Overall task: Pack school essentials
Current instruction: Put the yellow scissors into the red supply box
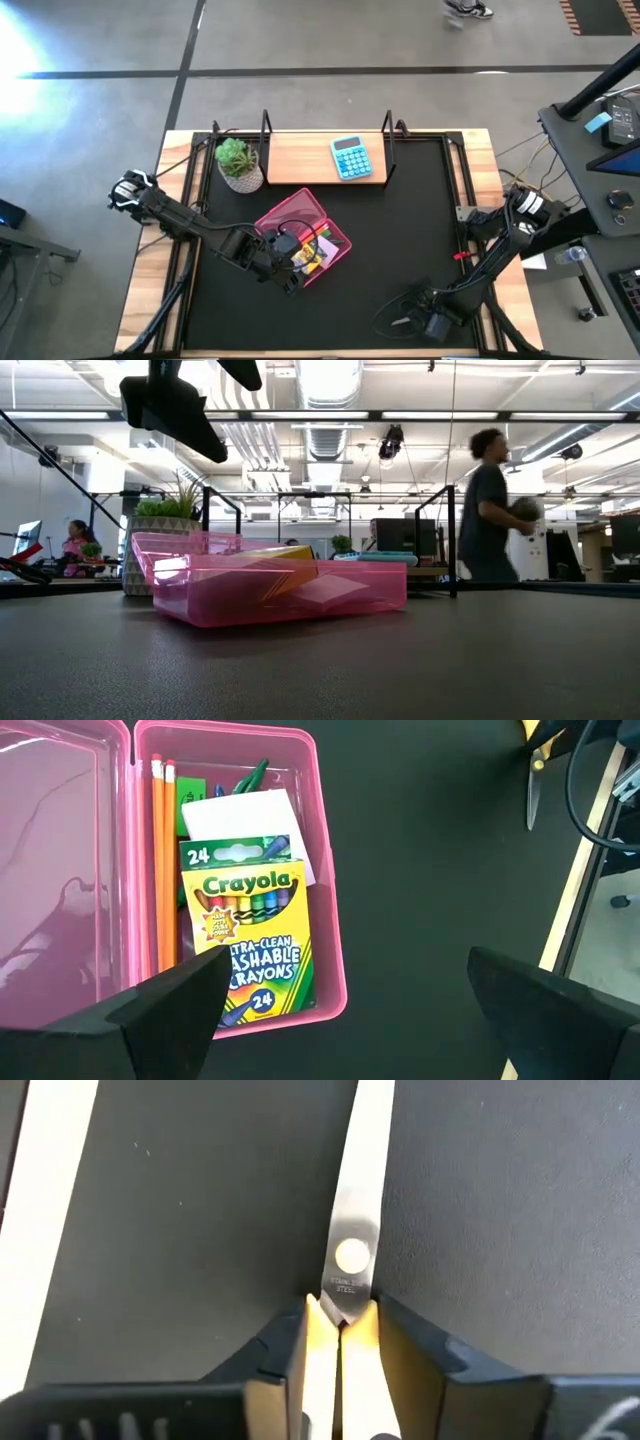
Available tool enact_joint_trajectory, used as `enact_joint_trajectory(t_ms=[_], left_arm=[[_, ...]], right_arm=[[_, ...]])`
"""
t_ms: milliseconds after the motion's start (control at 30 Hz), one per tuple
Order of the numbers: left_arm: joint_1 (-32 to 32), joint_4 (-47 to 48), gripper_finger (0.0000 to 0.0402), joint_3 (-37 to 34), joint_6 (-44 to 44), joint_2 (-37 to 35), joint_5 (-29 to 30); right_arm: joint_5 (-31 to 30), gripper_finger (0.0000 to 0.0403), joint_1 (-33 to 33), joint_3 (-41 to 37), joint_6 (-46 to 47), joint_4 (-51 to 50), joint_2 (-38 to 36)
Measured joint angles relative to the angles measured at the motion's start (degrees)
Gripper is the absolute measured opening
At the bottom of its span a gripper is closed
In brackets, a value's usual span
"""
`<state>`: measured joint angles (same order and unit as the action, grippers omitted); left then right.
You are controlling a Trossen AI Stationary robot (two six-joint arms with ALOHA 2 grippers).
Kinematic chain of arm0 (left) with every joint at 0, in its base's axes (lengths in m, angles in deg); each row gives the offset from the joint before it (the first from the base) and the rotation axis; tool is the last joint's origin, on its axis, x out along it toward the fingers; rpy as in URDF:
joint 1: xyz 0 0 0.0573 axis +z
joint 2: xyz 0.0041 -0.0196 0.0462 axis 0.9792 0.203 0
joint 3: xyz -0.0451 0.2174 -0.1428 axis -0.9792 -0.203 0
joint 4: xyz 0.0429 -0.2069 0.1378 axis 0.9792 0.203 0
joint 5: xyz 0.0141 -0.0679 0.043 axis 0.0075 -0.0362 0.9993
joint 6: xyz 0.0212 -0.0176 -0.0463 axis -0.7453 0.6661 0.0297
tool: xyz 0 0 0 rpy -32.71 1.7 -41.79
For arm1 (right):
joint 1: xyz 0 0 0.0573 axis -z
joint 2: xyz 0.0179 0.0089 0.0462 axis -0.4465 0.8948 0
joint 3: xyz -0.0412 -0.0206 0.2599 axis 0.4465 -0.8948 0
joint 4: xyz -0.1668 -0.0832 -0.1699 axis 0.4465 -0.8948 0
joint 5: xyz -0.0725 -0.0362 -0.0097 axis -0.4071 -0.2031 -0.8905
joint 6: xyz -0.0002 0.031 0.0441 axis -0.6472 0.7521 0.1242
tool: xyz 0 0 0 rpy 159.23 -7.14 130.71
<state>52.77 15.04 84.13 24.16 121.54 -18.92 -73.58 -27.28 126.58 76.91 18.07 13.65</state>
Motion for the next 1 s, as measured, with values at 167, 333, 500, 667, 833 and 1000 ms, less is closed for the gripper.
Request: enact_joint_trajectory(t_ms=[167,333,500,667,833,1000], left_arm=[[0.00,0.00,0.0389,0.00,0.00,0.00,-0.05],[0.00,0.02,0.0389,-0.04,-0.02,-0.81,-1.08],[0.02,0.12,0.0389,-0.04,-0.28,-2.30,-1.15],[0.11,0.19,0.0389,-0.04,-1.05,-3.54,-1.23],[0.17,1.50,0.0389,-0.04,-1.72,-5.42,-2.01],[0.17,5.03,0.0389,-0.04,-1.51,-8.36,-2.44]], right_arm=[[-0.36,0.0081,0.02,1.26,0.05,-0.54,-0.34],[-0.70,0.0083,0.45,4.59,0.00,-5.93,-2.92],[-4.34,0.0083,2.88,7.27,-0.08,-11.55,-5.72],[-10.66,0.0083,8.47,9.93,-5.20,-12.84,-7.98],[-12.80,0.0084,17.01,12.84,-15.49,-12.93,-8.15],[-12.93,0.0084,26.73,14.46,-22.88,-13.04,-8.15]])
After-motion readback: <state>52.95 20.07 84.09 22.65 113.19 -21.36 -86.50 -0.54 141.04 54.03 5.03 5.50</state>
